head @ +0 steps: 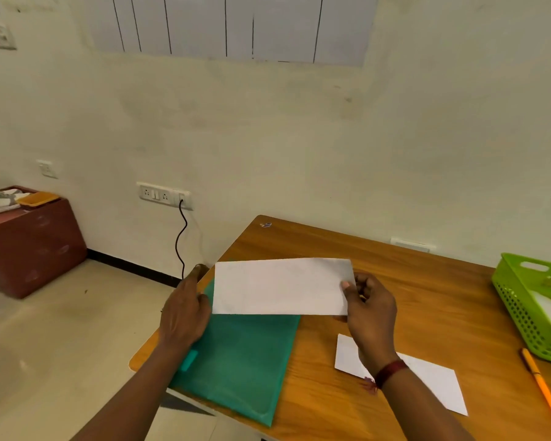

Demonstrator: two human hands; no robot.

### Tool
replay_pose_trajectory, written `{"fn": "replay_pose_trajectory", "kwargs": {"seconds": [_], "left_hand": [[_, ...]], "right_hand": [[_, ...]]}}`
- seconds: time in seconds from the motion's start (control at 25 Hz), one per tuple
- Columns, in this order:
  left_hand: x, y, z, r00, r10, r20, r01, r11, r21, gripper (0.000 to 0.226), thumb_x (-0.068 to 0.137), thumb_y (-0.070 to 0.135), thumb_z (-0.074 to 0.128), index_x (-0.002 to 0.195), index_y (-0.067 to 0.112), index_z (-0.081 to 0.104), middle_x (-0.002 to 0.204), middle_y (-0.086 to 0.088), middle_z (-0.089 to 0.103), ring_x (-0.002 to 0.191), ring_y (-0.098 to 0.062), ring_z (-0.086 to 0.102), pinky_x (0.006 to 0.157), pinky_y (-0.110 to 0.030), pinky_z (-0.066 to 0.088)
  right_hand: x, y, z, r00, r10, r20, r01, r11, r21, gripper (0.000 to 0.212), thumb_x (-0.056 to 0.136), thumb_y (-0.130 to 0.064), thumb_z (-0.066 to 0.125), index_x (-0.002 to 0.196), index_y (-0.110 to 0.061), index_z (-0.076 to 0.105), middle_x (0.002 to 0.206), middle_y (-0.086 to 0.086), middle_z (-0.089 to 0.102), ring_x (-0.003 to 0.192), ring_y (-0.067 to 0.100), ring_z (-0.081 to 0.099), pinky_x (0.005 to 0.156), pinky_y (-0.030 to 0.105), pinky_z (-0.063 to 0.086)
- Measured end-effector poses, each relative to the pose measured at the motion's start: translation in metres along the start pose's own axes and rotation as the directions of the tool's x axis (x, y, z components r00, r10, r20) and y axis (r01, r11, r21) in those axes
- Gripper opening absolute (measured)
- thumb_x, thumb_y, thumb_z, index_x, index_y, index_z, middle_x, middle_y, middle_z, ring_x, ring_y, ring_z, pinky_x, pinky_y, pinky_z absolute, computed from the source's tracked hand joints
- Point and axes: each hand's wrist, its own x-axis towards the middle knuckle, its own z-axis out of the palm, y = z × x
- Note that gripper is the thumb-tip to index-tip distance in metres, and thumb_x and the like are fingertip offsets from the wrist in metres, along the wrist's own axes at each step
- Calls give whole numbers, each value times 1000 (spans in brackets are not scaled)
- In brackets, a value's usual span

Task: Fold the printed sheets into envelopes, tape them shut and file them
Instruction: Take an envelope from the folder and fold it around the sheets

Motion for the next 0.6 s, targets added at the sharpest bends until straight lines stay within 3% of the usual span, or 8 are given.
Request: {"fn": "replay_pose_trajectory", "kwargs": {"seconds": [0.2, 0.36, 0.48, 0.6], "left_hand": [[-1, 31, -2, 997, -16, -79, 7, 993, -114, 46, 94, 3, 52, 140, 7, 48, 131, -15, 61, 113, -35, 60, 97, -47, 48], [-25, 62, 12, 999, 23, -34, -30, 976, -215, 40, 98, 13, 53, 138, 13, 51, 127, -11, 63, 106, -25, 61, 92, -38, 49], [-43, 86, 27, 999, 31, 31, -20, 953, -301, 45, 97, 25, 57, 140, 17, 46, 135, -8, 57, 118, -26, 57, 100, -42, 48], [-67, 115, 45, 962, 264, 71, -248, 951, -183, 63, 90, 40, 60, 146, 19, 39, 154, -6, 37, 142, -27, 34, 115, -48, 31]], "right_hand": [[-34, 36, -19, 967, 249, -57, -239, 962, 134, 13, 94, -21, 62, 94, -34, 61, 104, -6, 65, 95, 16, 64, 61, 41, 62], [-46, 49, -39, 933, 346, -96, -322, 925, 202, 14, 94, -21, 62, 96, -35, 60, 105, -8, 64, 96, 15, 62, 61, 39, 62], [-52, 59, -58, 920, 371, -126, -346, 921, 179, 10, 93, -25, 63, 98, -34, 61, 109, -4, 65, 100, 19, 62, 73, 46, 61], [-64, 69, -80, 901, 399, -171, -363, 909, 205, 10, 92, -27, 64, 100, -32, 61, 109, -2, 66, 100, 18, 62, 76, 38, 59]]}}
